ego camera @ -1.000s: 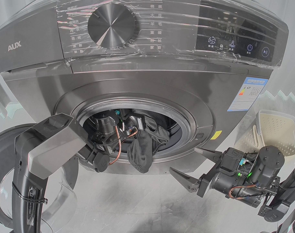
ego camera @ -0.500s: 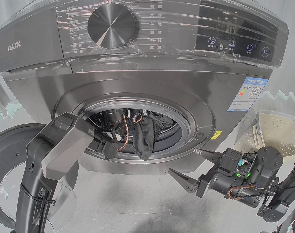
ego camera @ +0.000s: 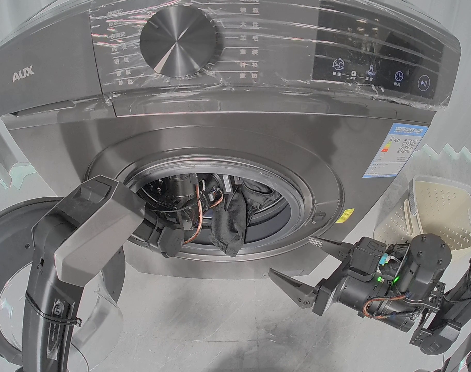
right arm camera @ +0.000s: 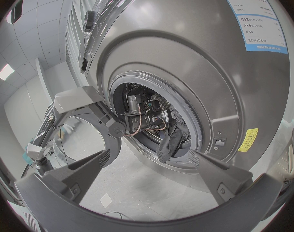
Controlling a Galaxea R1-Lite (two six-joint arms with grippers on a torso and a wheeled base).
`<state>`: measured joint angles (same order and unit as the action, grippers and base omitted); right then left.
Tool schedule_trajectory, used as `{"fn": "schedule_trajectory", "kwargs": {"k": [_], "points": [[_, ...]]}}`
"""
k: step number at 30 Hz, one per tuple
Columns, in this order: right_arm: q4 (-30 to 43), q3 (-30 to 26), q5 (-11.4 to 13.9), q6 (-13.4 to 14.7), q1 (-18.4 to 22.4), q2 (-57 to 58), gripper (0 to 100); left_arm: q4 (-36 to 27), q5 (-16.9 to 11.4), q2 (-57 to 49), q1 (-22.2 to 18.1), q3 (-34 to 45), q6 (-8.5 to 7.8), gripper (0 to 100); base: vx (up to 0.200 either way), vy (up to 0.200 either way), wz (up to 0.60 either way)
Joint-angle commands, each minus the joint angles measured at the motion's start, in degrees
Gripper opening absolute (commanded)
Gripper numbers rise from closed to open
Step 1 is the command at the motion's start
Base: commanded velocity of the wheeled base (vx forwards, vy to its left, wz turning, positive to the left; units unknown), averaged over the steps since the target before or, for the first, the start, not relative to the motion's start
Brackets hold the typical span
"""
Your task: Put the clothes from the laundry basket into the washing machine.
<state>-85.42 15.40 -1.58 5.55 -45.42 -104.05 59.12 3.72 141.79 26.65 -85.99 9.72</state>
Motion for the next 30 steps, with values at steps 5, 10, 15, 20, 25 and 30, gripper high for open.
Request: {"fn": "schedule_trajectory", "kwargs": {"k": [5, 10, 15, 20, 25, 30], "points": [[-0.01, -0.02, 0.00, -0.01, -0.02, -0.10, 100, -4.90, -1.52, -8.55, 2.09, 12.34, 0.22, 100, 0.000, 0.000, 0.00], [-0.01, 0.07, 0.00, -0.01, -0.02, -0.10, 100, -8.59, -3.19, -12.24, 3.32, 17.79, -0.22, 100, 0.000, 0.000, 0.00], [-0.01, 0.16, 0.00, -0.01, -0.02, -0.46, 100, -9.38, -6.79, -14.70, 4.64, 20.95, -0.49, 100, 0.000, 0.000, 0.00], [-0.01, 0.16, 0.00, -0.01, -0.11, -0.46, 100, -8.85, -7.67, -13.64, 4.73, 20.34, -0.93, 100, 0.000, 0.000, 0.00], [-0.01, 0.25, 0.00, -0.01, -0.28, -0.46, 100, -7.97, -7.41, -10.92, 4.29, 19.20, -1.54, 0, 0.000, 0.000, 0.00], [-0.01, 0.16, 0.00, -0.01, -0.28, -0.46, 100, -2.43, -3.10, -4.77, 4.20, 13.66, -2.25, 0, 0.000, 0.000, 0.00]]}}
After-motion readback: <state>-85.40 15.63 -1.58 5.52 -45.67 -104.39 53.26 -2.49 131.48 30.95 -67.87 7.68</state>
